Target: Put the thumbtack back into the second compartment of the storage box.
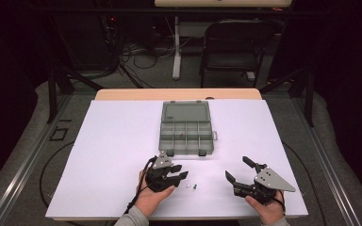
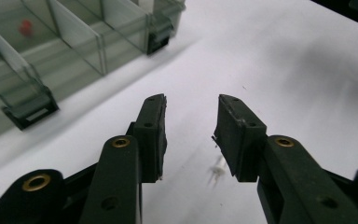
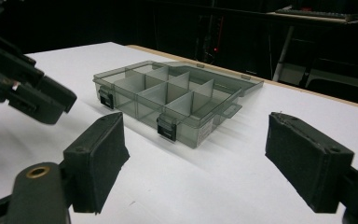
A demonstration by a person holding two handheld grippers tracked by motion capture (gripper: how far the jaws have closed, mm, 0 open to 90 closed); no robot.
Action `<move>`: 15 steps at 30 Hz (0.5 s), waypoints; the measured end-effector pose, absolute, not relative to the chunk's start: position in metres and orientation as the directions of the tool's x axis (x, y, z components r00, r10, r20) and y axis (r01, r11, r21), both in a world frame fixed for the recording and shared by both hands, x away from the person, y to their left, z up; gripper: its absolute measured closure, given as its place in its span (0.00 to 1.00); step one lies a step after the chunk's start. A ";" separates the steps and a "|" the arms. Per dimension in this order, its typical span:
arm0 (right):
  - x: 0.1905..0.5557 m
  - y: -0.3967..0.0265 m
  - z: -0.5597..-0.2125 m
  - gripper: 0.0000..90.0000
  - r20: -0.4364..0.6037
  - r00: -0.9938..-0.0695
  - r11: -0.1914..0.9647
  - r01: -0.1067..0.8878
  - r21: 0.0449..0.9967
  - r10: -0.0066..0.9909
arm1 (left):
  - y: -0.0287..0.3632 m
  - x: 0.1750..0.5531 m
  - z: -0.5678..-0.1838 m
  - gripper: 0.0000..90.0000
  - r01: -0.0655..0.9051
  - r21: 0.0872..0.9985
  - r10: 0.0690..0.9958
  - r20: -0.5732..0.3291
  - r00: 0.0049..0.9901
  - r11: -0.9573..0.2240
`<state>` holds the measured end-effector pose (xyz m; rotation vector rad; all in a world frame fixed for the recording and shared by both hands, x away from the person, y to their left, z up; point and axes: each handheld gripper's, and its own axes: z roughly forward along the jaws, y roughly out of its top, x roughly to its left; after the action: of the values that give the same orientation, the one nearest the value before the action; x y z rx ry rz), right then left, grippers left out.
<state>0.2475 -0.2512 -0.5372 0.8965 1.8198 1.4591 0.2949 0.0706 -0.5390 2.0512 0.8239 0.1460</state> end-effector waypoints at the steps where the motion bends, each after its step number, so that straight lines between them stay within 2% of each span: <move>1: 0.248 -0.251 -0.537 0.22 -0.060 -0.569 0.155 0.119 0.981 0.820 | 0.070 0.294 -0.541 0.71 0.499 0.775 0.599 -0.200 0.776 -0.387; 15: 0.248 -0.252 -0.537 0.22 -0.061 -0.571 0.157 0.120 0.980 0.818 | 0.059 0.287 -0.558 0.80 0.519 0.745 0.564 -0.234 0.792 -0.419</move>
<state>0.2475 -0.2517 -0.5371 0.8930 1.8237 1.4587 0.2866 0.0590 -0.5584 2.0982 0.8016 0.0657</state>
